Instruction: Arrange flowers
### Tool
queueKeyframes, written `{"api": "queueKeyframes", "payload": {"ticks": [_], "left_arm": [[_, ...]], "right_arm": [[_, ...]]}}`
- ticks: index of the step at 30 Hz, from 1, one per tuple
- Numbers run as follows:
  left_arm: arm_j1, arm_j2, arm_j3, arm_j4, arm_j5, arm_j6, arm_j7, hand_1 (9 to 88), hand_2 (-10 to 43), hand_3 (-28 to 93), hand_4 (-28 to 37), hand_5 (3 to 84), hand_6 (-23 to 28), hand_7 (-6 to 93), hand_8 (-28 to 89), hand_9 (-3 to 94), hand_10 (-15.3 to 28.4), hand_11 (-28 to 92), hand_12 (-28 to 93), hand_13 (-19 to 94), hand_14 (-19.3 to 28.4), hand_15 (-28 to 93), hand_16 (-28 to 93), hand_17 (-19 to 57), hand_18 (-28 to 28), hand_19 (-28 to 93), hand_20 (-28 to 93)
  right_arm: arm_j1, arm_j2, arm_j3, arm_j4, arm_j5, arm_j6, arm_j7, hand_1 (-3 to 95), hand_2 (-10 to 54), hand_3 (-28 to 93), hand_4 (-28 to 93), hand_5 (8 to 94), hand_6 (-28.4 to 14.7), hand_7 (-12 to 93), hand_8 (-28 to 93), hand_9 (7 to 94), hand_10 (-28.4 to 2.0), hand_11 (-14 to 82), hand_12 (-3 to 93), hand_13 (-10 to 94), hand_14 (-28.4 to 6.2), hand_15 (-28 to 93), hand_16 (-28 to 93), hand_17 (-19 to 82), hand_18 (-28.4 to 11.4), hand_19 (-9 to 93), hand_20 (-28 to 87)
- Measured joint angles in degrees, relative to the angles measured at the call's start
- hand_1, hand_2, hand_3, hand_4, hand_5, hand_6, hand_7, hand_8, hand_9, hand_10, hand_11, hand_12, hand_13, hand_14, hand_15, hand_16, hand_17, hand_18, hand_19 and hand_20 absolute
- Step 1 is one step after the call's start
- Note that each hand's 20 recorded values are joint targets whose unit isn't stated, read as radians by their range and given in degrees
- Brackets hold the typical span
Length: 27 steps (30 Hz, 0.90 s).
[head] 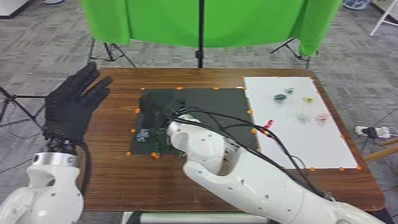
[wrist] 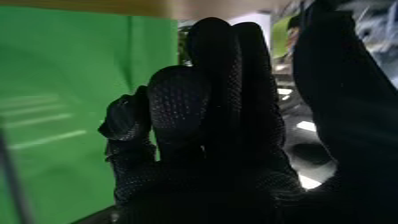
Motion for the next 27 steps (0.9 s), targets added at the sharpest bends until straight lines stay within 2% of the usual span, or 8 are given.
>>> {"api": "queueKeyframes", "payload": {"ticks": [2, 5, 9, 17, 23, 27], "left_arm": [[2.44, -0.77, -0.77, -0.27, -0.13, 0.33, 0.64, 23.7, 8.8, 78, -25.4, 40.3, 10.9, 6.5, -6, 34.7, 19.2, 16, 14, 26, 26.1, 37, -3, -7.0, 25.0, 51, 27], [5.49, -1.09, -0.77, -0.23, -0.46, 0.95, 2.47, 23.4, 8.4, 78, -25.9, 40.6, 10.8, 7.9, -7, 35.4, 19.5, 19, 13, 26, 26.3, 41, -4, -7.1, 25.3, 52, 26], [7.85, -1.47, -1.05, -0.08, -1.08, 1.86, 3.35, 23.3, 8.3, 79, -26.2, 40.8, 10.6, 8.8, -7, 35.8, 19.6, 21, 12, 26, 26.6, 44, -6, -7.1, 25.4, 53, 25], [9.00, -1.91, -1.62, -0.09, -1.57, 2.73, 3.99, 23.2, 8.1, 79, -26.7, 41.0, 10.6, 10.0, -8, 35.9, 19.8, 23, 11, 26, 26.8, 46, -7, -7.2, 25.5, 53, 24], [9.48, -1.97, -1.48, -0.13, -1.95, 3.06, 4.88, 23.3, 8.0, 79, -26.8, 41.1, 10.5, 10.3, -8, 35.9, 19.9, 24, 11, 26, 26.7, 47, -8, -7.2, 25.4, 54, 23], [9.66, -1.92, -1.30, -0.13, -2.20, 3.25, 5.29, 23.3, 8.0, 79, -26.8, 41.1, 10.6, 10.4, -8, 35.9, 19.9, 24, 11, 26, 26.7, 47, -8, -7.3, 25.4, 54, 22]], "right_arm": [[-1.88, 0.72, 1.85, -2.71, 1.74, 0.47, 1.45, 31.6, -9.5, 82, -28, 64.7, 2.1, 19, -14, 70.7, -12.3, 43.7, 15.6, 61, -12.1, 80, 15, 24, -23.2, 89, 52], [-3.68, 3.11, 4.37, -6.84, 7.36, 1.33, 5.25, 31.3, -9.5, 81, -28, 64.2, 1.4, 18, -14, 69.1, -12.9, 40.1, 15.2, 60, -12.9, 78, 14, 23, -23.4, 88, 52], [-6.53, 7.86, 11.47, -11.18, 13.73, 3.24, 9.65, 32.5, -9.5, 79, -28, 63.0, 0.9, 18, -14, 67.4, -13.9, 36.4, 14.9, 58, -13.3, 77, 13, 22, -23.6, 87, 51], [-13.80, 22.73, 24.49, -14.48, 16.27, 12.42, 18.24, 32.9, -9.5, 79, -28, 60.3, 0.5, 18, -13, 64.2, -15.7, 31.3, 14.3, 56, -13.9, 76, 12, 22, -23.7, 87, 51], [-19.49, 31.89, 29.83, -12.53, 18.02, 14.68, 25.67, 33.1, -9.5, 79, -28, 58.0, 0.4, 18, -14, 62.4, -16.6, 29.5, 14.3, 54, -14.5, 76, 11, 22, -23.4, 87, 50], [-20.97, 34.95, 30.42, -9.57, 18.66, 15.27, 28.73, 33.0, -9.5, 80, -28, 54.8, 0.3, 18, -14, 56.9, -17.7, 27.3, 13.8, 51, -14.8, 76, 10, 21, -23.1, 87, 50]]}}
